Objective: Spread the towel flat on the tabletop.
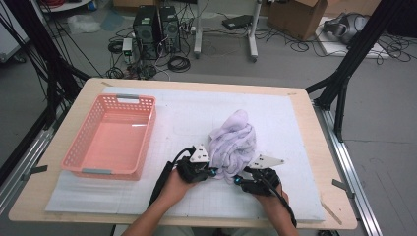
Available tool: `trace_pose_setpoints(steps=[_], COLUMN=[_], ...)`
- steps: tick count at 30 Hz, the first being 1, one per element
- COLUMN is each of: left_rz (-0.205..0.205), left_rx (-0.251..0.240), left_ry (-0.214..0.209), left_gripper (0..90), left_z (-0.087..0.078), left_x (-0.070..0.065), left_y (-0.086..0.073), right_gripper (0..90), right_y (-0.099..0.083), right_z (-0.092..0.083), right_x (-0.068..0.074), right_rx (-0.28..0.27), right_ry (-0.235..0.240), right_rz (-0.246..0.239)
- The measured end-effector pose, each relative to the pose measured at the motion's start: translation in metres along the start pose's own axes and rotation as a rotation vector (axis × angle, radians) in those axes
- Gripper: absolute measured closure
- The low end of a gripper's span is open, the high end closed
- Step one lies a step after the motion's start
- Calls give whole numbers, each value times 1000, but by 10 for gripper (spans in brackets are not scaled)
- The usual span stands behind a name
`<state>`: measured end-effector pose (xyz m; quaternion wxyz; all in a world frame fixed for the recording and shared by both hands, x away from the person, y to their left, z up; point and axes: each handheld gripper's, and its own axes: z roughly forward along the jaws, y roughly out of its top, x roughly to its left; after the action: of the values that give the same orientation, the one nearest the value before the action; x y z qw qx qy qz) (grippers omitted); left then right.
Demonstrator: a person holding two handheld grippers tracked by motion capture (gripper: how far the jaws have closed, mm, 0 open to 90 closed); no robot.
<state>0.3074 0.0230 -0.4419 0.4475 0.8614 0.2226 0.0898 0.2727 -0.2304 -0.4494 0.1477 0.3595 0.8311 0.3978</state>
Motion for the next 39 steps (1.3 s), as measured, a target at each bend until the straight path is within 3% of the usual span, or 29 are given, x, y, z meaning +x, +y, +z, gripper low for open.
trace_pose_setpoints(steps=[1, 2, 3, 6, 7, 9, 12, 14, 19, 24, 26, 30, 34, 35, 36, 37, 38, 39], left_rz=[-39, -39, -56, -67, -75, -93, -117, -125, -157, -179, -171, -171, -159, -159, -152, -149, -162, -179], left_rx=[-49, -49, -93, -130, -144, -176, -222, -238, -266, -281, -275, -258, -233, -233, -218, -212, -208, -213], left_ry=[-25, -25, -38, -52, -61, -78, -101, -82, -63, -58, -39, -17, -17, -17, -25, -21, -10, 19], left_gripper=[825, 826, 826, 826, 826, 830, 830, 831, 834, 834, 834, 837, 833, 808, 726, 726, 531, 477], left_z=[-11, -11, -24, -38, -44, -56, -70, -79, -83, -77, -72, -62, -61, -61, -60, -60, -59, -58], left_x=[2, 2, 4, 6, 7, 11, 16, 20, 26, 28, 28, 29, 27, 27, 26, 24, 22, 21], left_y=[1, 1, 1, 0, -1, -3, -5, -5, -5, -2, 0, 1, -5, -5, -6, -8, -9, -13], right_gripper=[744, 837, 850, 856, 859, 862, 864, 866, 865, 865, 863, 862, 856, 838, 777, 777, 594, 532], right_y=[1, 1, 1, 0, 0, 0, 0, 0, 4, 12, 11, 7, -9, -14, -17, -17, -22, -22], right_z=[-2, -5, -9, -22, -37, -52, -64, -78, -91, -97, -95, -90, -92, -92, -93, -93, -98, -102], right_x=[0, 1, -1, -5, -11, -18, -25, -38, -56, -81, -87, -89, -84, -82, -81, -81, -79, -78], right_rx=[0, -2, -12, -42, -76, -108, -134, -175, -213, -183, -169, -115, -73, -61, -46, -46, -63, -94], right_ry=[-1, -3, 1, 5, -14, -44, -76, -118, -175, -321, -343, -359, -320, -296, -272, -272, -278, -296], right_rz=[-12, -21, -23, -6, 3, 20, 37, 75, 123, 155, 170, 155, 133, 131, 129, 129, 138, 156])
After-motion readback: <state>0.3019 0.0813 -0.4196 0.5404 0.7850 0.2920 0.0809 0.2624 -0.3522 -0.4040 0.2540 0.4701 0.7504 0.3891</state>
